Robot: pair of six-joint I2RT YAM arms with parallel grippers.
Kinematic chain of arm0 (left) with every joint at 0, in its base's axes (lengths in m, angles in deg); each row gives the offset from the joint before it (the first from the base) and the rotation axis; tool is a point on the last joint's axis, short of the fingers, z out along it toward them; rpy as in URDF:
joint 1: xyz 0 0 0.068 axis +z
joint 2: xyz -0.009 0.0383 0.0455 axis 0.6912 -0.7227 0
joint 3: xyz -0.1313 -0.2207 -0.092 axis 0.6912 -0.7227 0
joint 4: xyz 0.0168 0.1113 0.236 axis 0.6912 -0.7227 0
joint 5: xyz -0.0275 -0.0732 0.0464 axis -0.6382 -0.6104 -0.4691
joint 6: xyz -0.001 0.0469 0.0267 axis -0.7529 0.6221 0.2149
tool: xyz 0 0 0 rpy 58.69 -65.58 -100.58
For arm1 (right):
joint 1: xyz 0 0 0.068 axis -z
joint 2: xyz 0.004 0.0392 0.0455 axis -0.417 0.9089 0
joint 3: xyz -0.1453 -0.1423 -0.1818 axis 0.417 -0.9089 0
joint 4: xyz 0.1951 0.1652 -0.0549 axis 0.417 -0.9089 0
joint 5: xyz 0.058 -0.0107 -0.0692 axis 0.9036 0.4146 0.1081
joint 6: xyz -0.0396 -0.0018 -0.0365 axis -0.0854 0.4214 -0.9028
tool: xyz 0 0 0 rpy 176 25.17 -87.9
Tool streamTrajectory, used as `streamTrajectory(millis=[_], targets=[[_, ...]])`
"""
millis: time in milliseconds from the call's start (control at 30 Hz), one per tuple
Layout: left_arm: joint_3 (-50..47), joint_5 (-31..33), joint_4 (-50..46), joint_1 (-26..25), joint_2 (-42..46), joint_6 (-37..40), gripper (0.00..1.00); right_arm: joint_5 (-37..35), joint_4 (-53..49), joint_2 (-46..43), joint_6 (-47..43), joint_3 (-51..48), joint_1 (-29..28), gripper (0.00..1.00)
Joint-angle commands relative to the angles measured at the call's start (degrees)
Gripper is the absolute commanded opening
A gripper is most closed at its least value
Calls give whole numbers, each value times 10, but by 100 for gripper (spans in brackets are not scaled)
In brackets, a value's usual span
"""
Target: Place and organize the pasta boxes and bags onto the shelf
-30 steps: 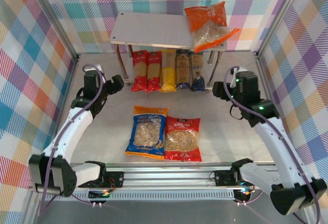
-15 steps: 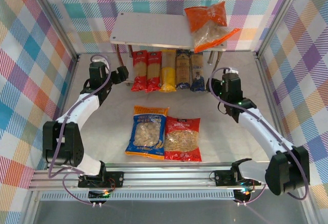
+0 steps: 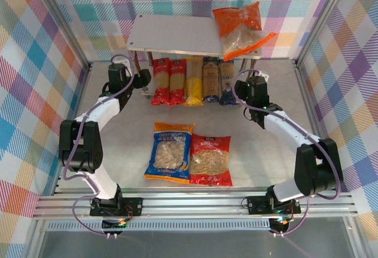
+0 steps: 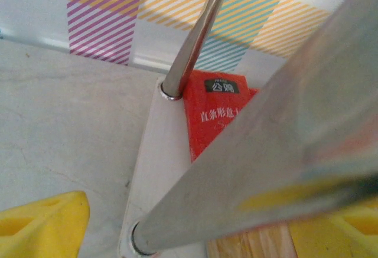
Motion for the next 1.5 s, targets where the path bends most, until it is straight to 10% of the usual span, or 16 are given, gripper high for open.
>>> streamTrajectory(millis=[0, 367, 500, 1467], targets=[[26, -17, 33, 8, -21, 19, 84, -20, 44, 26, 7, 30, 8, 71], [21, -47, 47, 7, -30, 17, 45, 13, 58, 74, 0, 64, 11, 22], [16, -57, 48, 7, -26, 19, 0, 10, 52, 56, -4, 49, 12, 0], [-146, 29, -38, -38, 203, 19, 0, 12, -81, -201, -13, -81, 11, 0]])
